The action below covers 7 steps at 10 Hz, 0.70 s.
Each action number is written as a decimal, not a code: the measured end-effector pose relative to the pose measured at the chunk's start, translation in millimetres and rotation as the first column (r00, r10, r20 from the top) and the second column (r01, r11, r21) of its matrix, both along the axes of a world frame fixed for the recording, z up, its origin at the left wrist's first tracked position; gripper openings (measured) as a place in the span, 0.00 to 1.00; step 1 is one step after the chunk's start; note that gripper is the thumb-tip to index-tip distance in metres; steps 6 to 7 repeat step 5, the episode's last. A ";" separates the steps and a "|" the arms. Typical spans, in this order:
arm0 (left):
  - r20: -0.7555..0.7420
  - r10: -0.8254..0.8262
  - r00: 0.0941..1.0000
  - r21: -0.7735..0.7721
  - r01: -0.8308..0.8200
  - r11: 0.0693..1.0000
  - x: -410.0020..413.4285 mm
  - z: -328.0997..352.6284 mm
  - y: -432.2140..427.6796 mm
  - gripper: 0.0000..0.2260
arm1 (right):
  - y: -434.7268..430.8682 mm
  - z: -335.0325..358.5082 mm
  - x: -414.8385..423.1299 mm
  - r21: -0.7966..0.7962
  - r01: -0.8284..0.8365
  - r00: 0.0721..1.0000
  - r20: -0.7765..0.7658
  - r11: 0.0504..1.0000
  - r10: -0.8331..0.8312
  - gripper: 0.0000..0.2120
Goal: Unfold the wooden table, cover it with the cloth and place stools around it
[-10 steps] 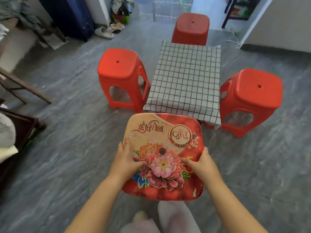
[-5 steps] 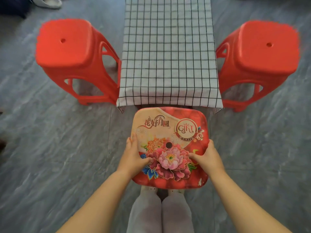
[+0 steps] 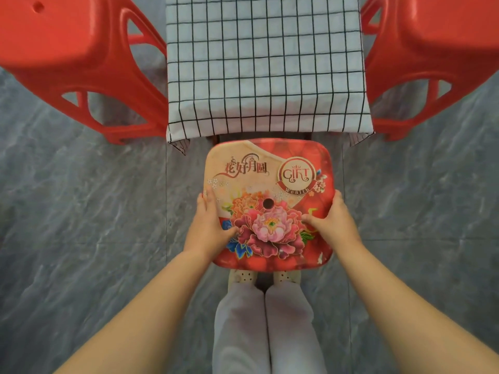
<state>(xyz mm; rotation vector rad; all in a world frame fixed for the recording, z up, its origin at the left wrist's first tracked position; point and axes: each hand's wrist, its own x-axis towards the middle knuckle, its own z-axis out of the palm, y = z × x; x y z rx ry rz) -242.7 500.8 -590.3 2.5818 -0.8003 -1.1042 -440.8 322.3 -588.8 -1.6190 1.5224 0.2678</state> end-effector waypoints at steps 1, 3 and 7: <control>0.007 -0.013 1.000 0.074 0.013 0.997 -2.0 4.7 -1.8 0.53 | -0.3 4.8 1.7 -0.005 -0.049 0.998 -0.046 0.999 0.049 0.47; 0.114 -0.240 0.964 0.134 0.224 0.965 -0.5 69.1 -24.3 0.46 | -3.4 75.4 6.5 -0.223 -0.211 0.978 -0.052 0.952 0.204 0.39; 0.379 -0.535 0.755 0.043 0.563 0.825 20.8 219.7 -81.8 0.41 | -31.7 225.7 9.2 -0.477 -0.198 0.968 0.045 0.856 0.248 0.35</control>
